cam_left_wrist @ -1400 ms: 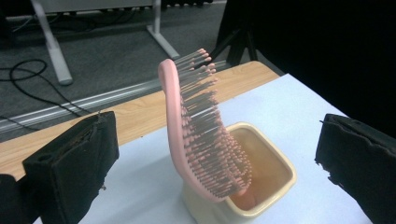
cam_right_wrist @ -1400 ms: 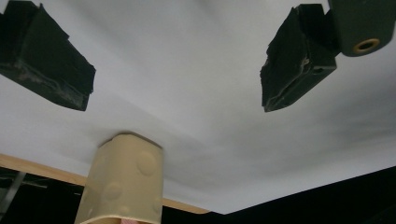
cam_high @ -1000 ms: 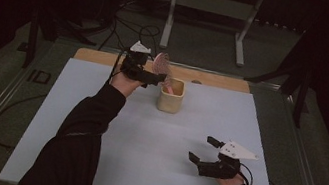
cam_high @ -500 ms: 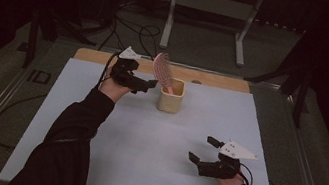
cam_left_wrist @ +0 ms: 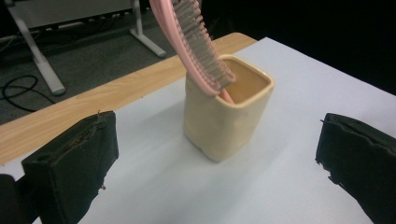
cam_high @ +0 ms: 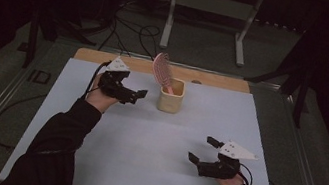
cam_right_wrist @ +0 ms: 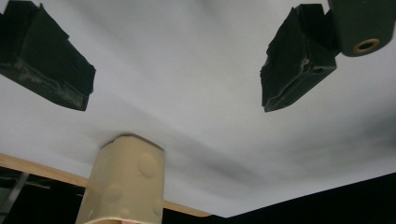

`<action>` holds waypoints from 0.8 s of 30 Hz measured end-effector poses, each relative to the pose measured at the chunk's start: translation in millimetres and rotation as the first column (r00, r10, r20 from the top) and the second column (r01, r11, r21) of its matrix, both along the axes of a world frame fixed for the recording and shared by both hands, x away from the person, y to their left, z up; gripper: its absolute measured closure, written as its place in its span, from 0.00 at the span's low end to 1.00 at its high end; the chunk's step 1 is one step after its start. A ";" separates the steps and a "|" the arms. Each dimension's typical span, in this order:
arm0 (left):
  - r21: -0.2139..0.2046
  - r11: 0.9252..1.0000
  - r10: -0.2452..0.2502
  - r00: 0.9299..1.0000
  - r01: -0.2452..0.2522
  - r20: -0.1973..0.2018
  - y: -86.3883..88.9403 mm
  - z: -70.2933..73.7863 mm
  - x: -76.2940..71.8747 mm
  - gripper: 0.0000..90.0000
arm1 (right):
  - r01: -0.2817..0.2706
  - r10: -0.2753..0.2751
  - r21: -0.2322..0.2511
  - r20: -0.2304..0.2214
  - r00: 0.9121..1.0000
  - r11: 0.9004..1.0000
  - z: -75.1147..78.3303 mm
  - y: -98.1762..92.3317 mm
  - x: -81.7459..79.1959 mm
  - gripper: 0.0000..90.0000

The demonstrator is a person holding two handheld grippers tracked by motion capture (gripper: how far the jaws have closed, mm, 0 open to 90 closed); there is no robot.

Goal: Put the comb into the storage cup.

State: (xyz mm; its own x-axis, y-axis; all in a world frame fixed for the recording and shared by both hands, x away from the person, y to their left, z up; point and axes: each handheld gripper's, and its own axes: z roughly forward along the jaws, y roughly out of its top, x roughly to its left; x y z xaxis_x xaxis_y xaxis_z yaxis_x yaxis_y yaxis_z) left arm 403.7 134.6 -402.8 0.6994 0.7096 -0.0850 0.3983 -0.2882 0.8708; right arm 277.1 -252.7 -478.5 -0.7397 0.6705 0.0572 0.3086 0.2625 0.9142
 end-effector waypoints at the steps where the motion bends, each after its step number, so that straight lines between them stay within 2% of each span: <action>1: -0.004 1.000 -0.003 1.000 0.003 -0.001 2.1 -1.1 -2.5 0.00 | 0.000 0.000 -0.001 -0.001 1.000 1.000 0.1 0.0 0.0 0.10; 14: 0.003 1.000 -0.018 1.000 0.018 -0.003 26.1 -17.5 -32.2 0.00 | -0.004 0.004 -0.001 -0.006 1.000 1.000 -1.1 1.8 0.2 0.10; 24: -0.005 1.000 -0.017 1.000 0.017 -0.017 40.8 -36.5 -53.6 0.00 | -0.007 0.007 0.002 -0.008 1.000 1.000 -1.5 2.0 0.0 0.10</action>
